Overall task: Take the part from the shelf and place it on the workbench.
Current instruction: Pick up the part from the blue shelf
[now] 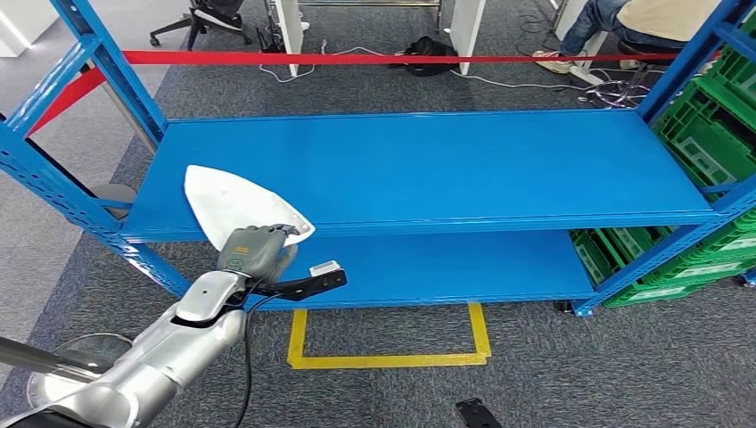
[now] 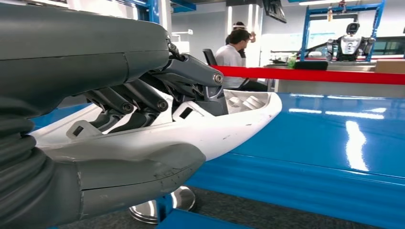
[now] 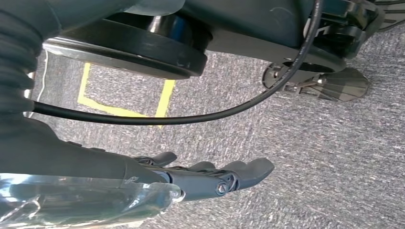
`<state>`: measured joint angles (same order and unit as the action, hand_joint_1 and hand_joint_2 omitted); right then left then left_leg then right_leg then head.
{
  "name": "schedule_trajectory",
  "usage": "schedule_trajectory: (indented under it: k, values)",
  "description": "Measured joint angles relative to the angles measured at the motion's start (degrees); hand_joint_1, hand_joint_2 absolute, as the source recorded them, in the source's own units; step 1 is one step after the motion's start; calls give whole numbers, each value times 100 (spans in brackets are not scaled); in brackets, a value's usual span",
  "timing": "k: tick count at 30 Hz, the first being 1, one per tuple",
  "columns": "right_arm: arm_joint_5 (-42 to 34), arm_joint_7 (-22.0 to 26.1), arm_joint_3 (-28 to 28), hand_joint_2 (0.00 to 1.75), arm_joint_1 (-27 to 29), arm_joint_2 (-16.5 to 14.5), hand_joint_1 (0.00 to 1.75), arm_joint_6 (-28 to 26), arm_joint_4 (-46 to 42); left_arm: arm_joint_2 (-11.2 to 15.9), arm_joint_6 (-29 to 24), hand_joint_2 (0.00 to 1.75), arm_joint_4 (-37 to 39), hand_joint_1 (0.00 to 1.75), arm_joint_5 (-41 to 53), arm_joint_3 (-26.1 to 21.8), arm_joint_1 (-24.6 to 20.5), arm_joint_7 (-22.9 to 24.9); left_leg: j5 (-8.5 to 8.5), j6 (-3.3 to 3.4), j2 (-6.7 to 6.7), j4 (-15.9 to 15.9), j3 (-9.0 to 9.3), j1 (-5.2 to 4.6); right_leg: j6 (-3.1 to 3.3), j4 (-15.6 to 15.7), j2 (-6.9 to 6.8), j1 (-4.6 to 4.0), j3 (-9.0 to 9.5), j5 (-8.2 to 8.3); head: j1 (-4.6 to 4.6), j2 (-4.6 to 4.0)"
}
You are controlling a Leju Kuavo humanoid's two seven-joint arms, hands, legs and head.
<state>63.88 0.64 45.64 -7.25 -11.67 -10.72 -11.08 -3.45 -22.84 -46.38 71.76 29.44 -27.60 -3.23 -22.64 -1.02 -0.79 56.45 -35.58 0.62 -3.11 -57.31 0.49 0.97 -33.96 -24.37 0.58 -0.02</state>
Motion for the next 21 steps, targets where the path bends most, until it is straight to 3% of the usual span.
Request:
schedule_trajectory:
  k: [21]
  values:
    - [3, 5, 0, 175, 29, 0, 0, 1, 0, 20, -145, 175, -1, 175, 101, 2, 2, -4, 0, 0, 0, 0, 0, 0, 0, 0, 0, 0, 0, 0, 0, 0]
